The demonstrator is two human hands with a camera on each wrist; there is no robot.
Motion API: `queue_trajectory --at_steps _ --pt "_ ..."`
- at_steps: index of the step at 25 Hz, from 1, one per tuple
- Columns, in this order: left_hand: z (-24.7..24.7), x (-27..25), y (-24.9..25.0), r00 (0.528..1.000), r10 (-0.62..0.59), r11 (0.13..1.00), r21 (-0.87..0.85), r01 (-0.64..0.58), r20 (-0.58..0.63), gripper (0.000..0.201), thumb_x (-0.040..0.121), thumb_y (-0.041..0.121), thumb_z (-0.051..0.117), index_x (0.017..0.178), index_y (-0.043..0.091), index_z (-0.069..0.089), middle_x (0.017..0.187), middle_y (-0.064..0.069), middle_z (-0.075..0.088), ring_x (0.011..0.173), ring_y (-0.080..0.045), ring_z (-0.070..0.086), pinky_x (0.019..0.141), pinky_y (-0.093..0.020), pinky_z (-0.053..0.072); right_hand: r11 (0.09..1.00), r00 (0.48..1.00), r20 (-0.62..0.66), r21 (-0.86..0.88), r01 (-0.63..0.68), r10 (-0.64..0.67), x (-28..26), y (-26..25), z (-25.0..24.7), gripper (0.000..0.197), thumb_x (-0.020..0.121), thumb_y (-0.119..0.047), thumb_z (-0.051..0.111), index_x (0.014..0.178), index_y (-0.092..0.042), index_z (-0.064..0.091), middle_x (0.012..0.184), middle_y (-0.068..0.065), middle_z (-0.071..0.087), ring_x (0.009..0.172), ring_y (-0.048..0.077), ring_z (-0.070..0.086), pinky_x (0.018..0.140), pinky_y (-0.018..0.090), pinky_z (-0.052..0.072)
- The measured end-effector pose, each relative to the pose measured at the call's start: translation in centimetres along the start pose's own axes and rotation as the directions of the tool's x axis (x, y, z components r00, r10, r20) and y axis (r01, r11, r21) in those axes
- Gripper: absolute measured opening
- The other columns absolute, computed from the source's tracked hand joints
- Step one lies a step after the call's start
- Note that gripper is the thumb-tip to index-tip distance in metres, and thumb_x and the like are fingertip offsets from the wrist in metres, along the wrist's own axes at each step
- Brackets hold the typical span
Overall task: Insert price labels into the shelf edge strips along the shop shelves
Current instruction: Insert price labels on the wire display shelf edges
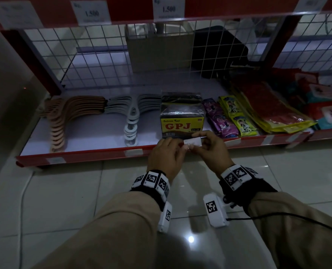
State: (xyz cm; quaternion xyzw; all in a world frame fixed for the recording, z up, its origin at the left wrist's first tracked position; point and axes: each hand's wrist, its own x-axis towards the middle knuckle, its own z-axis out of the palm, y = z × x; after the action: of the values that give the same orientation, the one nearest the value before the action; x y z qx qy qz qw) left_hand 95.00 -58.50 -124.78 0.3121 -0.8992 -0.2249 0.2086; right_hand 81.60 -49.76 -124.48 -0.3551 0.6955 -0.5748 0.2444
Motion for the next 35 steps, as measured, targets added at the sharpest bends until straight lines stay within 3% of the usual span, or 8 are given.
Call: queue_trajectory --at_steps 3,7,10,13,16,23,30,35 --pt "0.1 0.1 -0.2 1.0 -0.003 1.0 0.008 0.003 -0.01 0.022 0.097 0.032 0.047 0.1 0.014 0.06 0.099 -0.003 0.06 0.096 -0.021 0.05 0.075 -0.032 0.041 0.999 0.999 0.046 -0.046 0.025 -0.023 -0.3 0.1 0.6 0.021 0.079 -0.003 0.074 0.097 -0.004 0.064 0.054 -0.02 0.051 0.049 0.0 0.04 0.051 0.012 0.036" --pt "0.1 0.1 -0.2 1.0 0.01 0.998 0.069 -0.01 -0.009 0.017 0.096 0.026 0.049 0.096 0.012 0.058 0.096 -0.004 0.058 0.092 -0.022 0.049 0.069 -0.027 0.031 0.978 0.994 0.069 -0.185 0.095 -0.084 -0.2 0.0 0.0 0.007 0.088 -0.007 0.064 0.094 -0.011 0.066 0.087 -0.001 0.068 0.079 0.012 0.062 0.071 0.022 0.048" --pt "0.0 0.0 -0.2 1.0 0.028 0.998 0.055 -0.028 -0.013 0.014 0.094 0.026 0.052 0.097 0.013 0.059 0.095 -0.003 0.059 0.091 -0.02 0.049 0.072 -0.029 0.036 0.89 0.977 0.073 -0.402 0.214 -0.202 0.2 0.0 -1.0 0.01 0.089 -0.01 0.062 0.096 -0.015 0.068 0.089 0.002 0.07 0.079 0.009 0.062 0.068 0.018 0.046" --pt "-0.4 0.0 -0.3 1.0 0.027 0.991 0.129 -0.025 -0.012 0.012 0.089 0.023 0.054 0.099 0.018 0.057 0.096 0.0 0.06 0.09 -0.019 0.052 0.076 -0.03 0.036 0.868 0.97 -0.014 -0.45 0.21 -0.242 0.6 -0.1 -1.3 0.011 0.088 -0.01 0.062 0.097 -0.014 0.067 0.089 0.006 0.069 0.087 0.02 0.062 0.073 0.034 0.051" --pt "-0.8 0.0 -0.5 1.0 0.02 0.971 0.24 -0.022 0.009 0.014 0.086 0.023 0.051 0.099 0.02 0.056 0.096 0.003 0.061 0.09 -0.019 0.053 0.079 -0.031 0.031 0.814 0.954 0.028 -0.515 0.269 -0.298 0.6 0.0 -0.6 0.01 0.088 -0.006 0.059 0.094 -0.012 0.065 0.091 0.007 0.065 0.091 0.026 0.055 0.076 0.04 0.048" --pt "-0.3 -0.3 -0.6 1.0 -0.023 0.955 0.295 0.017 0.017 0.025 0.087 0.029 0.05 0.112 0.027 0.055 0.106 0.002 0.054 0.101 -0.022 0.046 0.084 -0.036 0.032 0.69 0.925 0.109 -0.635 0.347 -0.364 0.3 0.9 0.5 0.01 0.084 -0.005 0.065 0.092 -0.01 0.066 0.093 0.012 0.059 0.088 0.031 0.05 0.074 0.033 0.038" --pt "0.1 -0.4 -0.7 1.0 -0.013 0.917 0.398 0.004 0.02 0.018 0.089 0.032 0.049 0.101 0.023 0.059 0.103 -0.002 0.049 0.098 -0.025 0.043 0.08 -0.038 0.03 0.58 0.914 0.193 -0.721 0.379 -0.358 0.0 1.2 0.2 0.01 0.084 -0.013 0.066 0.092 -0.007 0.066 0.092 0.013 0.059 0.087 0.033 0.052 0.073 0.038 0.042" --pt "0.2 -0.1 -0.5 0.998 -0.001 0.887 0.461 -0.025 0.056 0.022 0.089 0.031 0.05 0.106 0.022 0.061 0.107 -0.005 0.049 0.101 -0.028 0.043 0.082 -0.04 0.029 0.471 0.904 0.274 -0.782 0.408 -0.328 -0.4 0.8 0.0 0.015 0.08 -0.015 0.07 0.092 -0.005 0.068 0.093 0.016 0.059 0.085 0.034 0.052 0.071 0.038 0.043"
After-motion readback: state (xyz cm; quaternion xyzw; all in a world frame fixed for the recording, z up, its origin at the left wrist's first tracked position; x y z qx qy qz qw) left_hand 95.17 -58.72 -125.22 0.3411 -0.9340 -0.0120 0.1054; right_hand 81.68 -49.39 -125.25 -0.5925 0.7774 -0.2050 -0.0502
